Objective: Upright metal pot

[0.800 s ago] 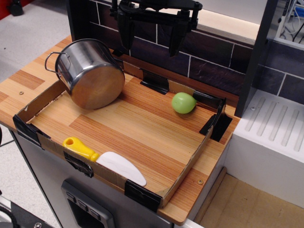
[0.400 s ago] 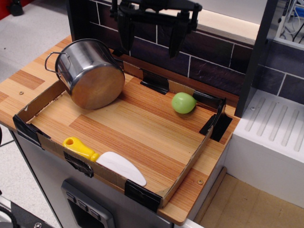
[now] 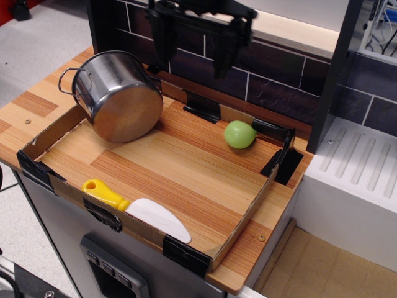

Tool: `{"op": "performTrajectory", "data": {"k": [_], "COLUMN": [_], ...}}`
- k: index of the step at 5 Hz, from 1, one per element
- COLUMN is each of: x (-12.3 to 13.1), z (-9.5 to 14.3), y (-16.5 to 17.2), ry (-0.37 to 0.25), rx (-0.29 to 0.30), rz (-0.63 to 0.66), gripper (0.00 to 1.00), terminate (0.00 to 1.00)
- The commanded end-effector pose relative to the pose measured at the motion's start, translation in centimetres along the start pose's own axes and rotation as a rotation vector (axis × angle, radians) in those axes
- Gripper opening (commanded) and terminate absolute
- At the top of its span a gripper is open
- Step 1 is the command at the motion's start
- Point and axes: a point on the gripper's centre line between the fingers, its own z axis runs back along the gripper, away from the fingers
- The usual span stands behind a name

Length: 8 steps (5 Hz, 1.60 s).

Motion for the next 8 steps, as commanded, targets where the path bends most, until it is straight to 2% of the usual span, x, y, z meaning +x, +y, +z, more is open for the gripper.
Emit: {"op": "performTrajectory", "data": {"k": [1,2,3,4,5,6,8], "x": [0.5,0.9,1.3,1.5,1.6,0.7,0.7], "z": [3.9,3.4,1.9,0.4,-1.3,-2.5,-4.9], "y": [4.8,7.3,9.9,12.1,13.6,13.9,13.6], "ry": [-0.003,-0.022,0.026,0.0,-0.054,-0.053,0.041], "rx": [-0.074,-0.081,-0.135,-0.146,-0.097,-0.105,-0.195], "rz": [-0.408,-0.498,-0.548,-0.573,-0.598,-0.646,-0.684], "gripper": [1.0,1.0,1.0,1.0,1.0,1.0,1.0], "terminate": [0.0,0.0,0.0,0.0,0.0,0.0,0.0]}}
